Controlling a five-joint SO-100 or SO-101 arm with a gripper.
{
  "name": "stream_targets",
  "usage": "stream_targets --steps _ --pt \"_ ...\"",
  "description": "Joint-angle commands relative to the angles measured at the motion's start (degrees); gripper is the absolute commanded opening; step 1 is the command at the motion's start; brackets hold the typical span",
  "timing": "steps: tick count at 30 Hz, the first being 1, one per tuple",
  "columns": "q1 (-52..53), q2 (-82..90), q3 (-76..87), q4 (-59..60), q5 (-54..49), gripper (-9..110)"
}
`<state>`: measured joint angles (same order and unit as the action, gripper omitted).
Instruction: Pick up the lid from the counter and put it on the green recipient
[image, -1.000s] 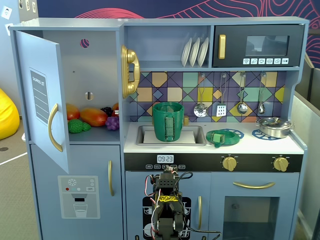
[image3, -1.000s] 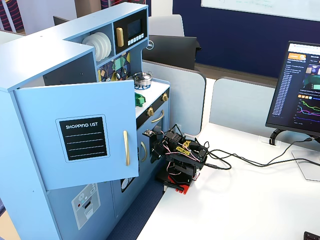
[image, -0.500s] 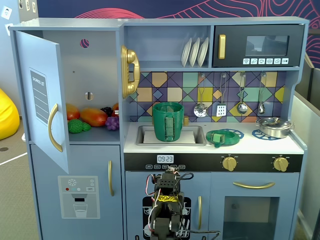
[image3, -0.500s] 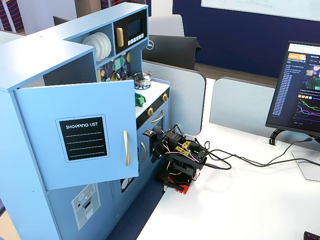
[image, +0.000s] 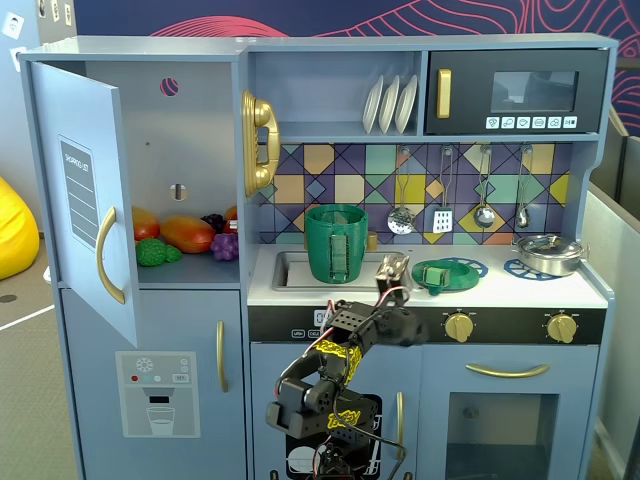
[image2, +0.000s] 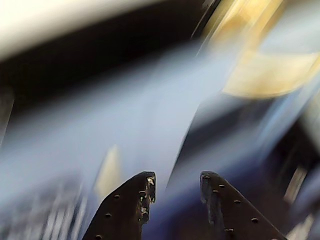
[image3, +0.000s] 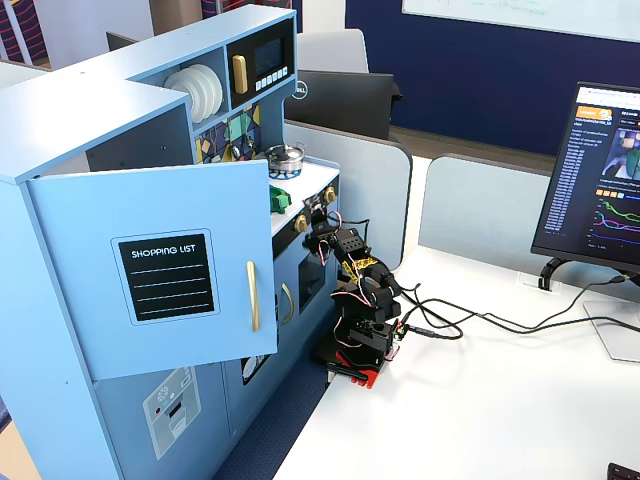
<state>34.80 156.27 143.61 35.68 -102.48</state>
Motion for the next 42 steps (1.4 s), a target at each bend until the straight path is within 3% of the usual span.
stream_targets --steps 1,7,13,16,42 --pt "3.08 -1.32 0.44 -25.14 -2.46 9" --pt "2.02 -3.78 1.32 -33.66 0.18 24" --pt "2.02 -7.29 1.23 -40.78 8.0 51" --pt "2.55 -8.7 1.23 -42.36 9.84 57" --pt "-0.09 -35.07 -20.3 -45.7 10.55 48"
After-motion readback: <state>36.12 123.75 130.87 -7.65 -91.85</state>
